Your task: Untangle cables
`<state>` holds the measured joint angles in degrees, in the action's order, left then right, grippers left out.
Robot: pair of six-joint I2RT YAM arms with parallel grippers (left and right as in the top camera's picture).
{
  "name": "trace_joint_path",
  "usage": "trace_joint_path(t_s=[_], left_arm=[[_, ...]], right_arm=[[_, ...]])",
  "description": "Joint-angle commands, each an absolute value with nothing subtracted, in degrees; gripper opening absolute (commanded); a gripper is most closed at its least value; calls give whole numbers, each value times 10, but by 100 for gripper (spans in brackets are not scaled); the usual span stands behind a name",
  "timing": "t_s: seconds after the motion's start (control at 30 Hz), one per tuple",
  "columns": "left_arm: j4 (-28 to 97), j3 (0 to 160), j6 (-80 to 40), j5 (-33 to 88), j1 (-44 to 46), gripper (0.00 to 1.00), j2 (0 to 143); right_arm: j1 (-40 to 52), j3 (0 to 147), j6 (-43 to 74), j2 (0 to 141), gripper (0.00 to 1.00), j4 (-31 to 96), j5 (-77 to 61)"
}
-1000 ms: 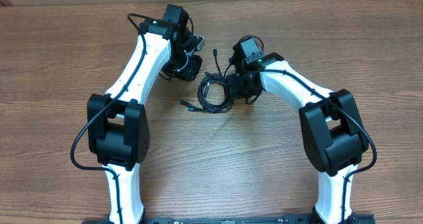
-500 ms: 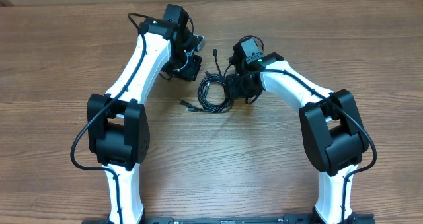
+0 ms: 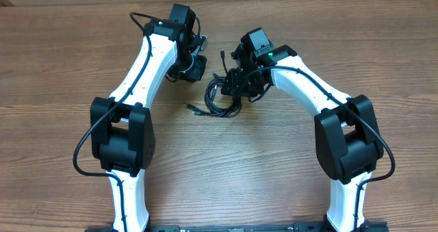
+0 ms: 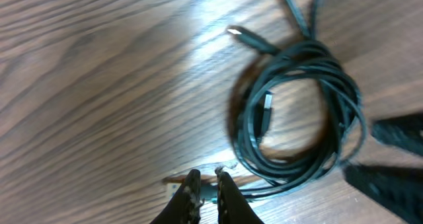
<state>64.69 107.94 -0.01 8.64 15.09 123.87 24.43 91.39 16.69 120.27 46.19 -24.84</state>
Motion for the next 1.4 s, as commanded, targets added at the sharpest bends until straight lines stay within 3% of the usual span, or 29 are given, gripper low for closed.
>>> trace_joint_path(t_s=[0.0,0.17,0.37,0.6,1.37], left_arm=[[646,1077,-77,36,135,16,1249],[656,1077,-116,37,100,21,1254],[660,1070,-130,45,62,36,1254],[656,1066,-134,45,54,44,1254],[653,1066,-134,45,57,49,1254]], right_arm=[[253,925,210,1187,38,440,-271],[280,919,246,1188,38,386,-250],[323,919,286,1194,38,353,-130],[373,919,288,1210,38,317,-4],[391,919,317,1281,38,300,38]])
